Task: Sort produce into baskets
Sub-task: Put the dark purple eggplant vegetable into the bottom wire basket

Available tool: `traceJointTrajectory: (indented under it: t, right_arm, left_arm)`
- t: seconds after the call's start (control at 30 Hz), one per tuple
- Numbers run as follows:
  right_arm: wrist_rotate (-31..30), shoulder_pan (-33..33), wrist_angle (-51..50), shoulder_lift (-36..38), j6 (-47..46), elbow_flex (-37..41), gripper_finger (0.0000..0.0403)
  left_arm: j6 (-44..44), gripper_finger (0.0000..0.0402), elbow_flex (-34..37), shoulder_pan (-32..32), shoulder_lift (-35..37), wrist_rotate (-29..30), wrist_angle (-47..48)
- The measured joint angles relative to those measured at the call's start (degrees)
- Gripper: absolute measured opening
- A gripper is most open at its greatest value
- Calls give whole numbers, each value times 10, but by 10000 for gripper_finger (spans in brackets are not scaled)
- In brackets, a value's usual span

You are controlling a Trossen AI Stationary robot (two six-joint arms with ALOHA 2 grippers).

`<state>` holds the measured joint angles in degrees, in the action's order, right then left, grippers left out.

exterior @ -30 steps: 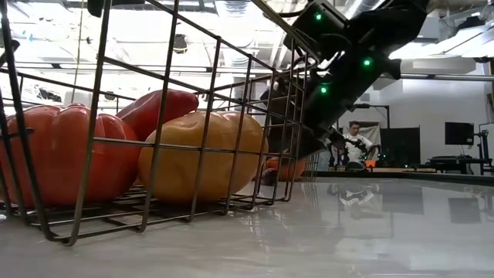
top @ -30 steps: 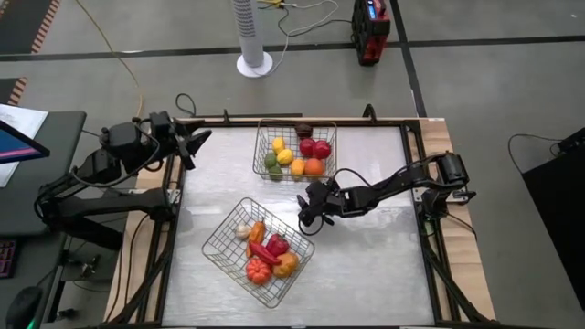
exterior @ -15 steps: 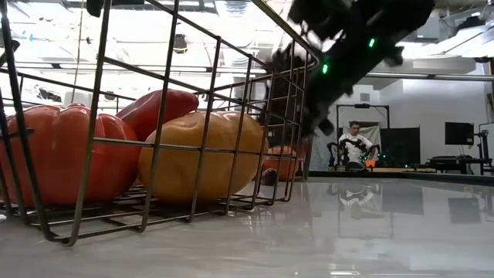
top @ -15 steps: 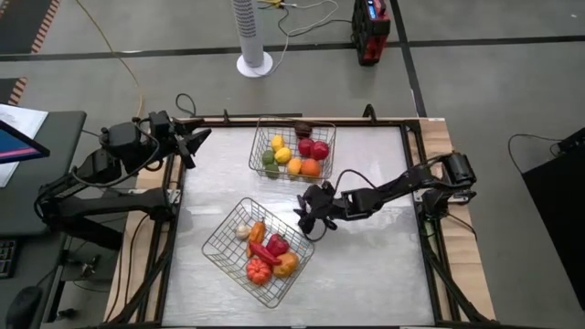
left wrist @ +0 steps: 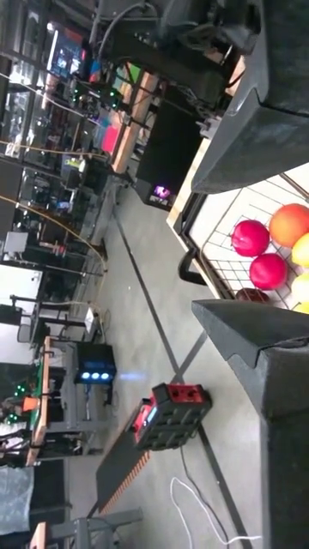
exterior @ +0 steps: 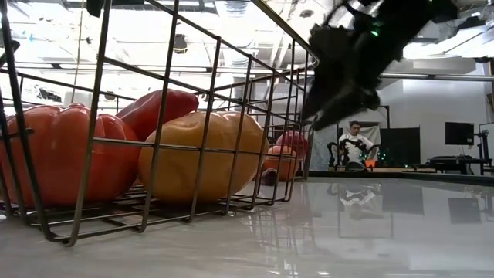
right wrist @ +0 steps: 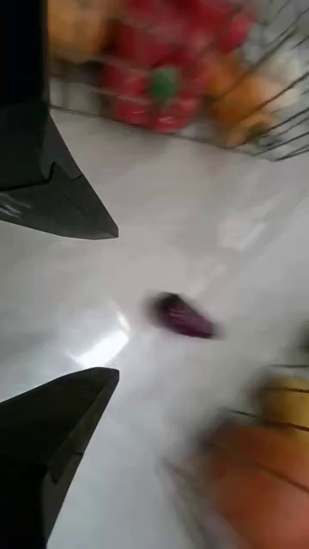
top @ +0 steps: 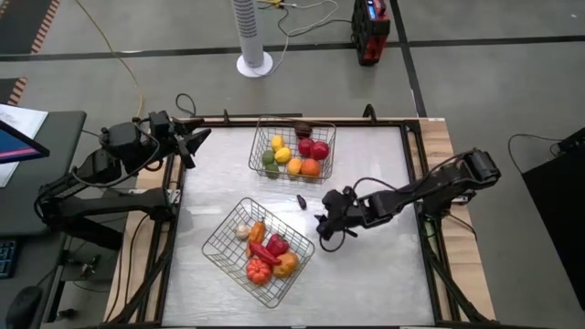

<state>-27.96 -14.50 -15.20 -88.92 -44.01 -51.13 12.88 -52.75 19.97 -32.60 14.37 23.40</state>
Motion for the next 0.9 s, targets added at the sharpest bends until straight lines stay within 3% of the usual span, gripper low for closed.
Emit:
traceJointTrajectory:
  t: [0.2,0.33,0.47,0.7,0.9]
  right_arm:
    - [22,0,13,34,-75,94,285]
    - [22,5,36,85,-54,140,285]
    - [15,15,125,95,-22,176,285]
    - [-7,37,370,-24,28,186,285]
    - [-8,53,412,-121,89,125,285]
  left_arm:
    - [1,201,0,0,0,4,-2]
    - [1,201,0,0,0,4,-8]
    - [3,201,0,0,0,13,-12]
    - [14,201,0,0,0,22,-8]
    - [23,201,0,0,0,21,-6]
